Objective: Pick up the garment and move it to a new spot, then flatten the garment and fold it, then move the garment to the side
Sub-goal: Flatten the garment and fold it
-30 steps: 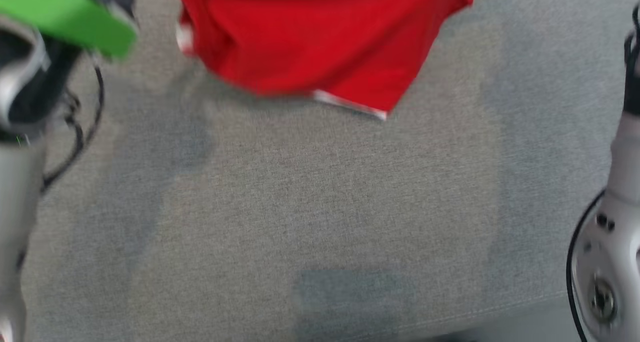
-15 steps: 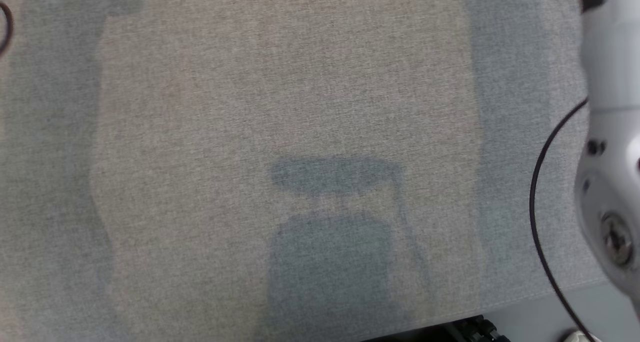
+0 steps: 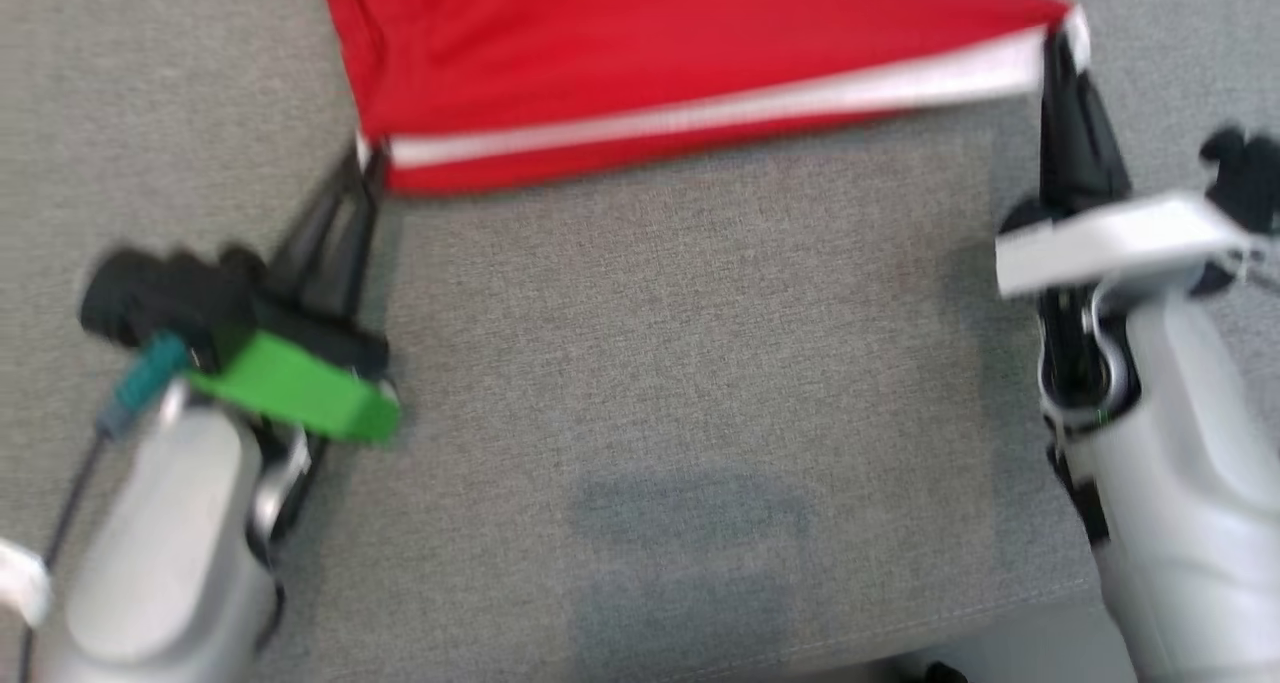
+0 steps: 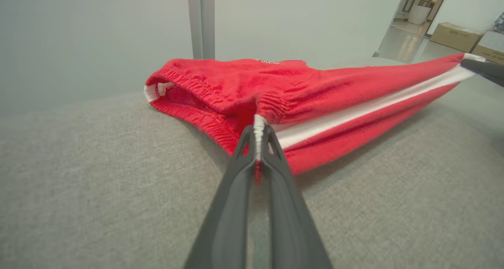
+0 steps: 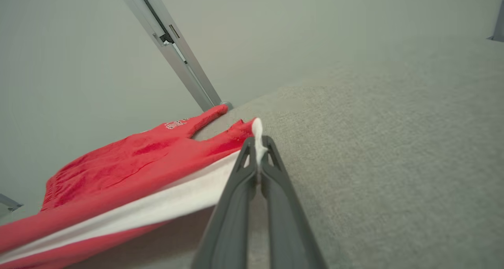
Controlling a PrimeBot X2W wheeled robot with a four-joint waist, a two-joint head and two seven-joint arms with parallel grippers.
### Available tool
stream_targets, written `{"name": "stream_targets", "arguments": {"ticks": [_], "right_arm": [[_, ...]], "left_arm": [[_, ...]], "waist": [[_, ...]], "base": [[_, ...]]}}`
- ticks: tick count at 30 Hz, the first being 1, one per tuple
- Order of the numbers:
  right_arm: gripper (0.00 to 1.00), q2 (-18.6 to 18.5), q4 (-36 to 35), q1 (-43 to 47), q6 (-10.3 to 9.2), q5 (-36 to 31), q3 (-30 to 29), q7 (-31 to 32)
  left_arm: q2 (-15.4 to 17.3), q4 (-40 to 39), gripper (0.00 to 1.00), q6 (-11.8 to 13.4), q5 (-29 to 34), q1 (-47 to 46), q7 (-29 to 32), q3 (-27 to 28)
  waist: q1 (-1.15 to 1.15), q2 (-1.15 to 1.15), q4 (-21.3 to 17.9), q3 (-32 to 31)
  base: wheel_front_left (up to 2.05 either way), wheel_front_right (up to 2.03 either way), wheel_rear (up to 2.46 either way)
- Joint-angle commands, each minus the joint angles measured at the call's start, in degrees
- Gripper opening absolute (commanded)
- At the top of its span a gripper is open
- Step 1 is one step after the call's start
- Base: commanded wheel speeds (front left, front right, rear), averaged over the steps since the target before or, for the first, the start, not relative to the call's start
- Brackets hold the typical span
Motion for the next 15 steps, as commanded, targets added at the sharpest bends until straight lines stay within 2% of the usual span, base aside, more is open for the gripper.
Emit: {"name": "stream_targets", "arguments": {"ticks": [1, 7, 12, 15], "right_arm": [[0.0, -1.2, -1.0, 2.6, -0.19, -0.1, -0.7, -0.3], [0.0, -2.6, -6.8, 19.6, -0.21, -0.3, -1.7, -0.3], [0.0, -3.9, -11.1, 32.6, -0.36, -0.8, -4.2, -0.3], [0.0, -3.9, -14.3, 38.6, -0.44, -0.3, -6.2, -0.3]], "left_arm": [[0.1, -0.6, 0.0, 0.7, 0.4, 2.9, -0.2, 0.7], [-1.9, -6.7, 0.0, 3.0, 2.6, 21.3, -0.2, 0.5], [-4.5, -11.2, 0.0, 6.2, 0.4, 34.4, -0.2, 2.2], [-6.9, -14.2, 0.0, 6.9, -2.5, 40.3, -0.2, 3.2]], "waist": [[0.0, 0.22, 1.5, -4.9], [0.0, 0.22, 1.3, -10.8], [0.0, 0.22, 1.7, -13.2], [0.0, 0.22, 2.4, -13.4]], "base": [[0.0, 0.0, 0.0], [0.0, 0.0, 0.0], [0.0, 0.0, 0.0], [0.0, 0.0, 0.0]]}}
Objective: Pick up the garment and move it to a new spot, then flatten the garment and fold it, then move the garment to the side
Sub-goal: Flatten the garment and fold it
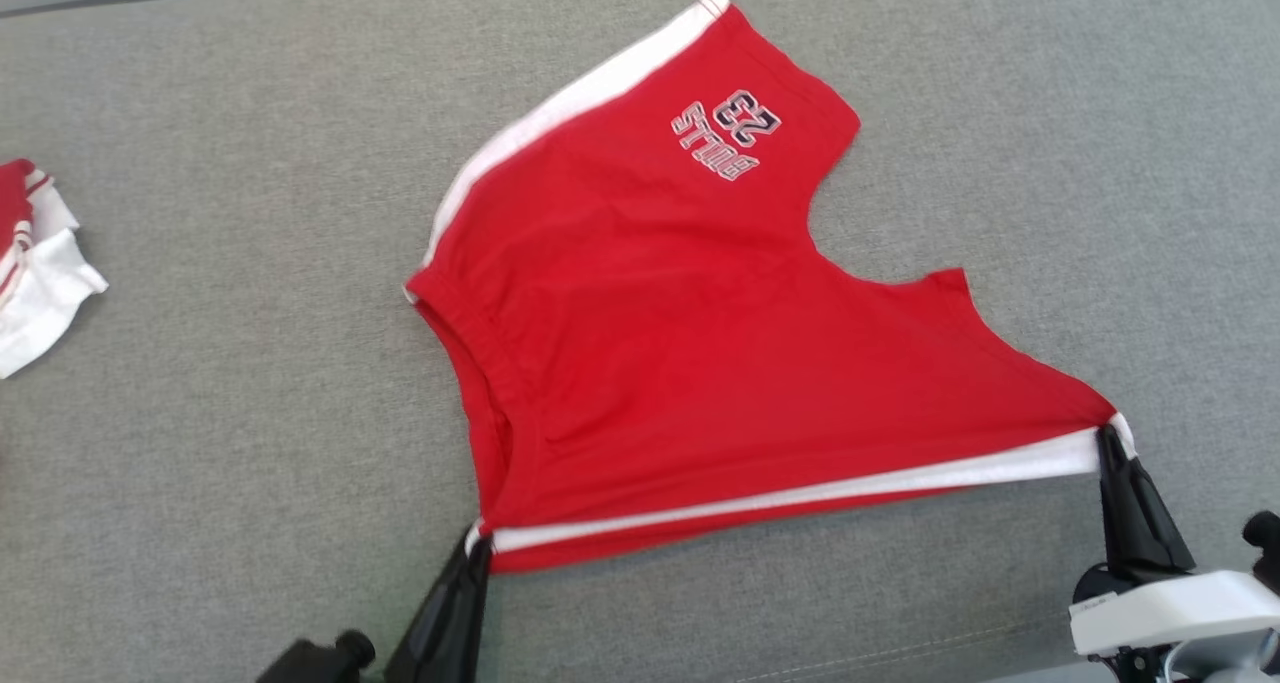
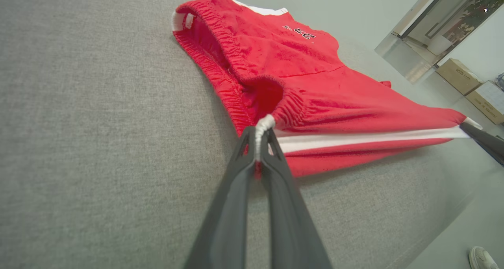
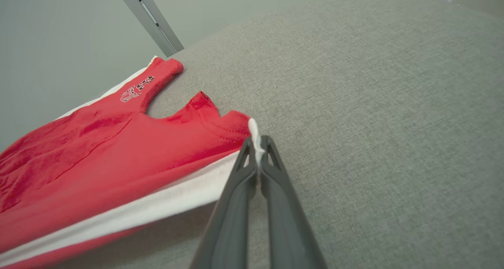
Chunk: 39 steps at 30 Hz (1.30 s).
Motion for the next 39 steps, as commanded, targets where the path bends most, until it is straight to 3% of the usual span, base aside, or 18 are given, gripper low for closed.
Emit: {"name": "stream_targets", "arguments": {"ticks": [1, 5, 8, 14, 18, 21, 28, 37, 38, 39], "right_arm": [[0.0, -0.8, -1.0, 0.9, -0.9, 0.9, -2.4, -0.4], [0.0, 0.4, -7.0, -1.7, -0.74, 1.4, -1.6, 2.1], [0.0, 1.1, -8.8, -8.0, -0.58, 1.7, -0.5, 4.7], [0.0, 0.6, -4.3, -22.9, -0.53, -2.4, 1.6, 9.8], [0.0, 1.5, 3.9, -34.3, -0.53, -6.7, 4.0, 11.4], [0.0, 2.5, 10.6, -41.0, -0.53, -8.2, 4.5, 10.7], [0.0, 2.9, 24.6, -52.8, -0.52, -12.8, 6.2, 7.0], [0.0, 2.9, 38.9, -63.5, -0.53, -18.6, 3.8, 4.6], [0.2, 2.9, 40.1, -64.3, -0.53, -19.4, 3.1, 3.9], [0.64, 3.1, 41.3, -65.0, -0.53, -20.2, 2.6, 3.5]], "left_arm": [[0.6, -0.1, 0.0, 0.7, -1.2, 1.8, -0.3, 1.6], [-0.7, -3.2, 0.0, -0.4, -3.9, 2.0, 0.8, 1.0], [-2.7, -6.4, 0.0, -0.7, -8.3, -1.4, 5.5, 1.1], [-4.8, -11.7, 0.0, 2.6, -13.0, -10.7, 15.0, 2.6], [-5.6, -12.8, 0.0, 6.1, -15.4, -17.7, 20.1, 5.2], [-4.8, -10.1, 0.0, 7.2, -14.8, -22.7, 21.9, 6.6], [-5.6, -0.2, 0.0, 5.8, -14.1, -32.6, 23.0, 5.7], [-7.4, 9.8, 0.0, 4.3, -13.2, -40.2, 21.9, 3.8], [-7.5, 10.7, 0.0, 4.1, -13.0, -40.5, 21.7, 3.4], [-7.5, 11.4, 0.31, 4.0, -12.7, -40.7, 21.3, 3.1]], "waist": [[0.01, 0.22, 1.1, -0.8], [0.01, 0.22, 2.2, 0.6], [0.01, 0.22, 3.6, 2.3], [0.01, 0.22, 5.9, 6.2], [0.01, 0.22, 7.2, 9.9], [0.01, 0.22, 8.7, 11.8], [0.01, 0.22, 11.3, 14.2], [0.01, 0.22, 12.7, 15.1], [0.01, 0.22, 12.7, 15.1], [0.01, 0.22, 12.6, 15.1]], "base": [[0.0, 0.0, 0.0], [0.0, 0.0, 0.0], [0.0, 0.0, 0.0], [0.0, 0.0, 0.0], [0.0, 0.0, 0.0], [0.0, 0.0, 0.0], [0.0, 0.0, 0.0], [0.0, 0.0, 0.0], [0.0, 0.0, 0.0], [0.0, 0.0, 0.0]]}}
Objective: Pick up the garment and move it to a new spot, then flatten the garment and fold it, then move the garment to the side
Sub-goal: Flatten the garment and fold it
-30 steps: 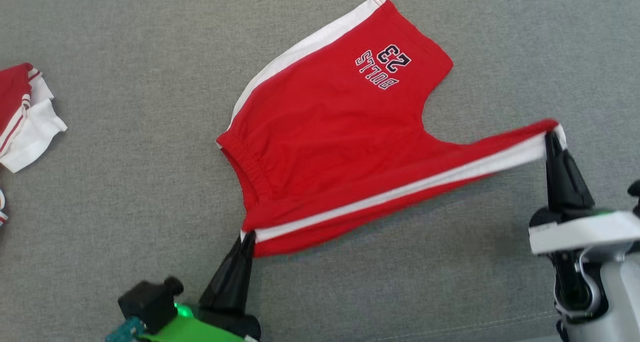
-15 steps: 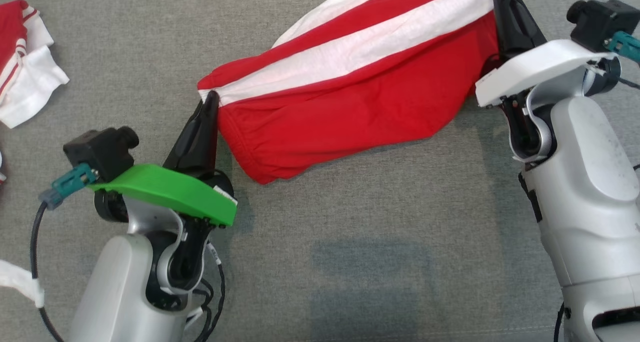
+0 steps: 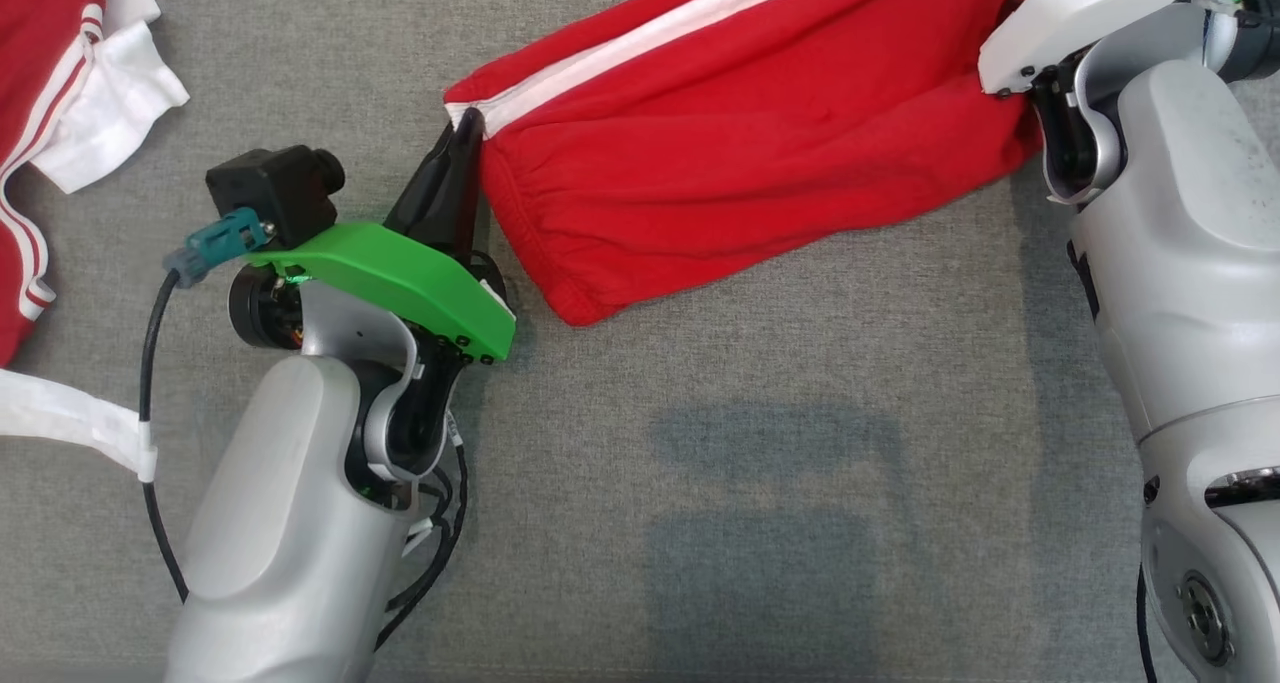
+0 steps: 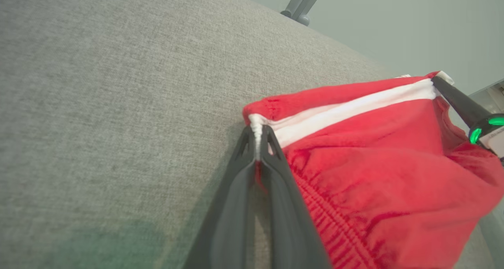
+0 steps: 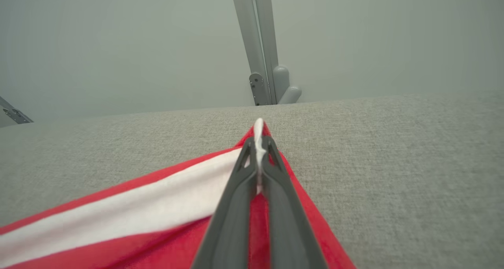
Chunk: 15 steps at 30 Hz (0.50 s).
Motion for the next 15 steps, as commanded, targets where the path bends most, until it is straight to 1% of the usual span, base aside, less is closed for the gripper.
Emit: {"name": "stream_targets", "arguments": {"ticks": [1, 2, 3, 6, 9, 12, 15], "right_arm": [[1.0, 0.2, 1.6, -1.1, -0.1, -1.0, -0.7, -0.7], [1.0, 0.4, 2.5, -1.6, -0.1, -1.4, -1.1, -1.0], [1.0, 0.6, 2.9, -2.0, -0.1, -1.9, -1.1, -1.5], [1.0, 0.6, 3.4, -1.8, -0.1, -3.7, 0.2, -2.4], [1.0, -0.1, 2.7, -0.1, -0.1, -4.8, 1.7, -2.8], [1.0, -1.8, 3.0, 1.0, -0.1, -6.8, 3.5, -0.7], [1.0, -2.8, 3.5, 1.5, -0.1, -7.6, 5.2, 3.5]], "left_arm": [[0.0, 0.7, 0.67, -0.3, 0.7, -1.0, -1.0, -0.2], [0.1, 1.1, 0.98, -0.4, 1.1, -1.1, -1.4, -0.4], [0.5, 1.4, 1.0, -0.5, 1.8, -1.0, -1.9, -0.7], [2.4, 0.8, 1.0, 0.2, 4.8, 0.0, -4.3, -1.3], [4.3, -2.0, 1.0, 0.3, 8.1, 2.3, -8.0, -1.9], [6.1, -5.5, 1.0, 2.9, 12.0, 5.9, -12.5, -1.7], [6.1, -8.6, 1.0, 4.5, 14.6, 10.0, -15.6, -3.1]], "waist": [[0.0, 0.22, -0.1, -0.1], [0.0, 0.22, -0.3, -0.3], [0.0, 0.22, -0.4, -0.4], [0.0, 0.22, -1.2, -1.4], [0.0, 0.22, -2.3, -3.0], [0.0, 0.22, -3.2, -4.7], [0.0, 0.22, -3.2, -5.2]], "base": [[0.0, 0.0, 0.0], [0.0, 0.0, 0.0], [0.0, 0.0, 0.0], [0.0, 0.0, 0.0], [0.0, 0.0, 0.0], [0.0, 0.0, 0.0], [0.0, 0.0, 0.0]]}}
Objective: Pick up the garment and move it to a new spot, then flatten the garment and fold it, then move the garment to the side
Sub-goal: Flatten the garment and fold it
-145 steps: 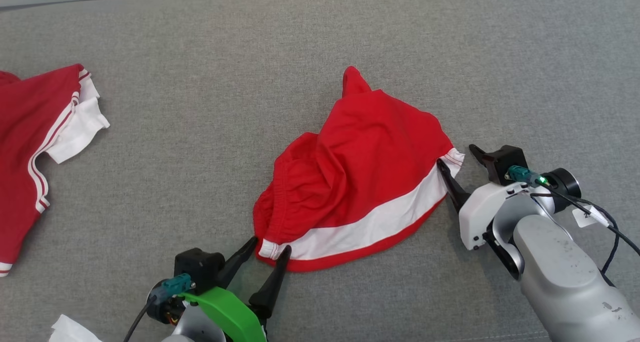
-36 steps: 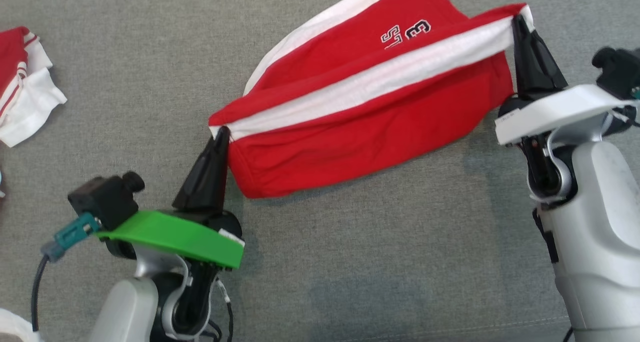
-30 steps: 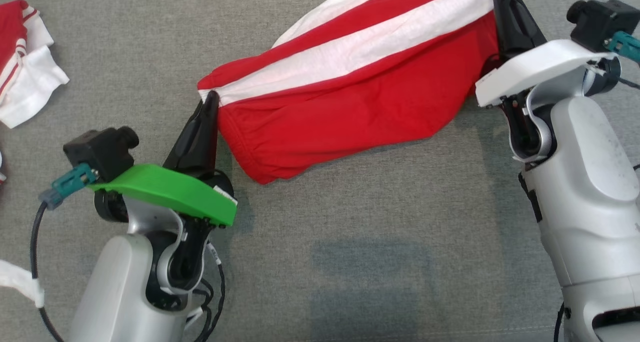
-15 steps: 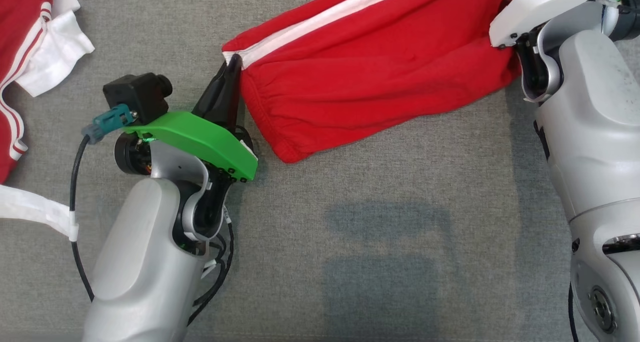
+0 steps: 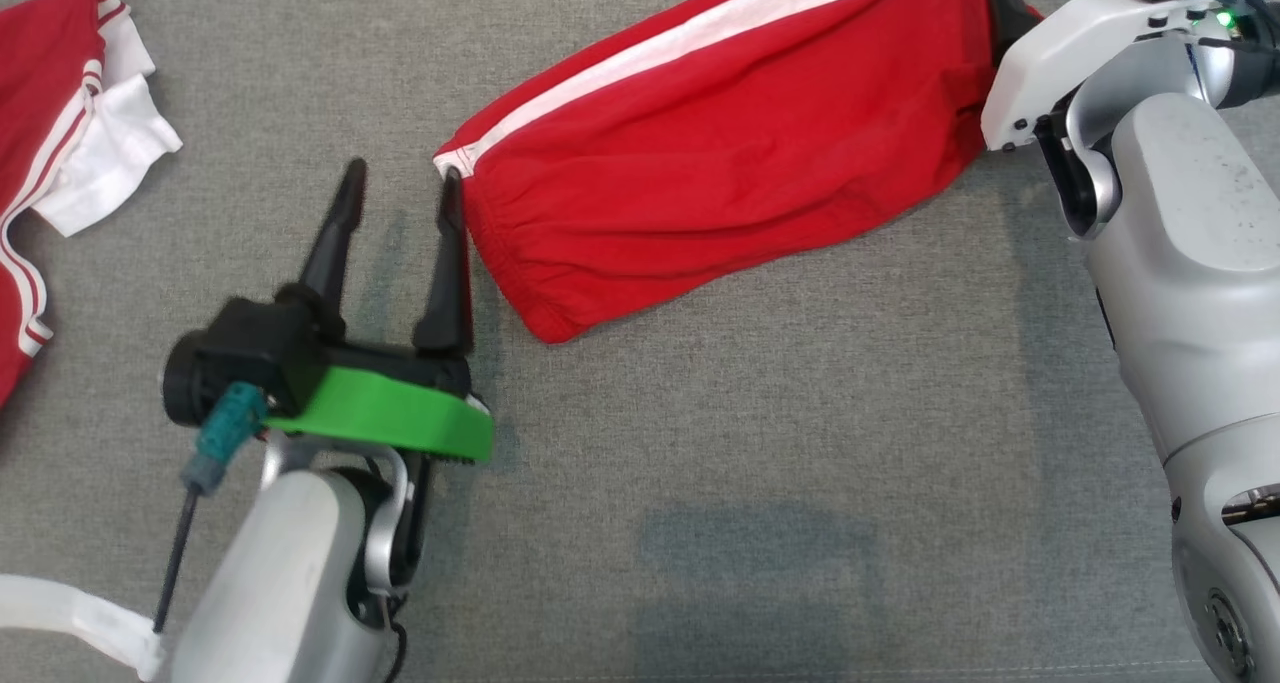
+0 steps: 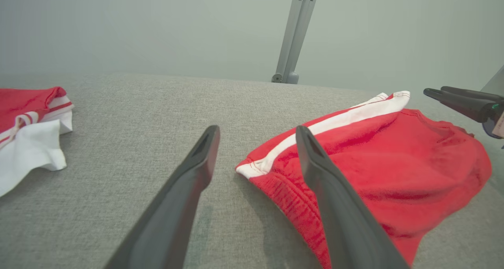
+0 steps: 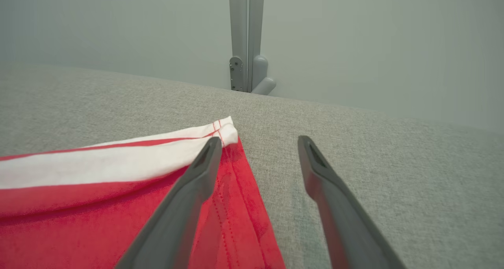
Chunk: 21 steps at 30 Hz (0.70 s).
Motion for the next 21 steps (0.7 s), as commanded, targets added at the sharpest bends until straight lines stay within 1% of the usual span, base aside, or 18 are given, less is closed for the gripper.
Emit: {"name": "stream_targets", "arguments": {"ticks": [1, 3, 5, 7, 9, 13, 15, 16, 18, 21], "right_arm": [[1.0, -0.4, 0.5, 0.8, -0.09, -0.3, 0.7, 2.1], [1.0, -1.0, 0.8, 1.0, -0.09, 0.2, 1.7, 4.9], [1.0, -1.0, 0.8, 1.1, -0.09, 0.8, 1.7, 5.8], [1.0, -1.7, 1.1, 1.3, -0.09, 1.6, 1.6, 7.6], [1.0, -2.4, 1.7, 1.8, -0.09, 2.1, 2.2, 9.3], [1.0, -2.9, 3.6, 2.6, -0.08, 3.3, 2.4, 12.7], [1.0, -2.3, 4.2, 3.3, -0.03, 4.9, 2.4, 13.8], [0.0, -1.9, 4.2, 3.6, -0.02, 5.9, 2.4, 14.0], [0.0, -1.4, 4.4, 4.4, -0.02, 7.7, 2.4, 14.7], [0.0, -0.6, 3.5, 5.6, -0.02, 10.8, 2.6, 14.6]], "left_arm": [[-0.4, -0.9, 1.0, 0.6, 0.8, 2.3, -1.4, -0.9], [-0.5, -0.9, 1.0, 1.0, 3.0, 3.6, -3.1, -2.4], [-0.7, -0.6, 1.0, 1.3, 4.1, 4.1, -3.8, -3.1], [-2.6, -0.1, 1.0, 1.7, 4.6, 4.8, -5.3, -4.0], [-3.7, 0.6, 1.0, 1.9, 5.8, 4.8, -6.2, -4.4], [-6.0, 2.0, 1.0, 1.1, 6.6, 5.2, -6.9, -4.3], [-6.9, 1.6, 1.0, 0.6, 7.1, 5.3, -7.0, -3.6], [-7.2, 1.6, 1.0, 0.4, 7.2, 5.7, -7.0, -3.2], [-7.6, 2.0, 1.0, -0.3, 7.3, 6.9, -7.0, -2.5], [-8.1, 2.1, 1.0, -1.6, 8.3, 8.7, -7.0, -1.8]], "waist": [[0.0, 0.22, -0.4, -0.9], [0.0, 0.22, 0.3, -0.6], [0.0, 0.22, 0.7, -0.5], [0.0, 0.22, 1.7, -0.2], [0.0, 0.22, 2.9, 0.0], [0.0, 0.22, 4.4, -0.1], [0.0, 0.22, 4.8, -0.4], [0.0, 0.22, 4.8, -0.7], [0.0, 0.22, 4.3, -1.6], [0.0, 0.22, 2.4, -3.9]], "base": [[0.0, 0.0, 0.0], [0.0, 0.0, 0.0], [0.0, 0.0, 0.0], [0.0, 0.0, 0.0], [0.0, 0.0, 0.0], [0.0, 0.0, 0.0], [0.0, 0.0, 0.0], [0.0, 0.0, 0.0], [0.0, 0.0, 0.0], [0.0, 0.0, 0.0]]}}
